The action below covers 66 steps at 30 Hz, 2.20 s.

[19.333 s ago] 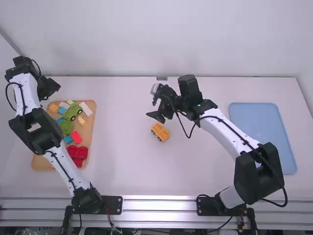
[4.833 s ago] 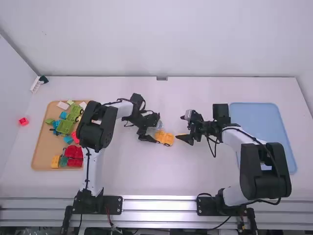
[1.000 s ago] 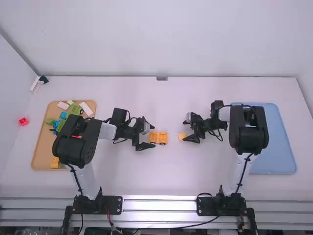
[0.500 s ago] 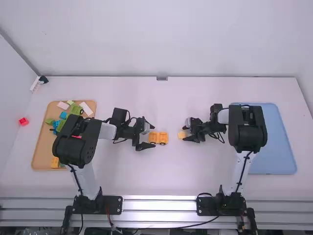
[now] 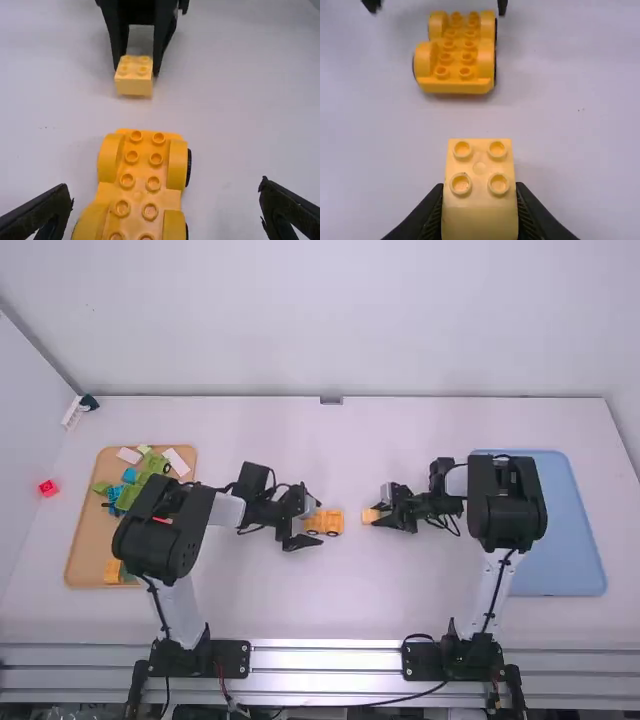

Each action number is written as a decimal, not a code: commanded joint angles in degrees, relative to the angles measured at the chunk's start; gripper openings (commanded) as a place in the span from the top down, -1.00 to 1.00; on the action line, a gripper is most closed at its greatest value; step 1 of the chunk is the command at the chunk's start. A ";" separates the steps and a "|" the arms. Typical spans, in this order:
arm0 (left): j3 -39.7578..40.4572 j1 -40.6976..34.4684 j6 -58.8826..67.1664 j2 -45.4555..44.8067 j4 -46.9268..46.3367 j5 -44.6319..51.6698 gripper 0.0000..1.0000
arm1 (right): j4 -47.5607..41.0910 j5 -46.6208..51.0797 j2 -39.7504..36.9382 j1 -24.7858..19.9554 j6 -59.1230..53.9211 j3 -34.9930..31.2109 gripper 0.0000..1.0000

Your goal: Assemble lego blocks to make yellow taxi

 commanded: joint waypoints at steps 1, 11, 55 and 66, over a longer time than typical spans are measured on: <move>0.98 -0.11 1.18 0.39 -0.20 -1.49 -0.98 | -3.91 -2.78 -4.13 0.50 -1.62 2.01 0.46; 0.00 -0.22 4.33 0.48 0.28 -3.93 -0.98 | -11.65 2.51 -16.35 7.15 0.39 4.04 0.53; 1.40 -0.22 6.88 5.01 2.75 -0.22 -0.56 | 27.76 7.52 -11.10 17.75 33.62 -9.33 0.49; 1.42 -0.22 6.86 7.87 5.62 2.43 -0.53 | 28.55 7.52 -11.17 17.66 33.55 -9.25 0.49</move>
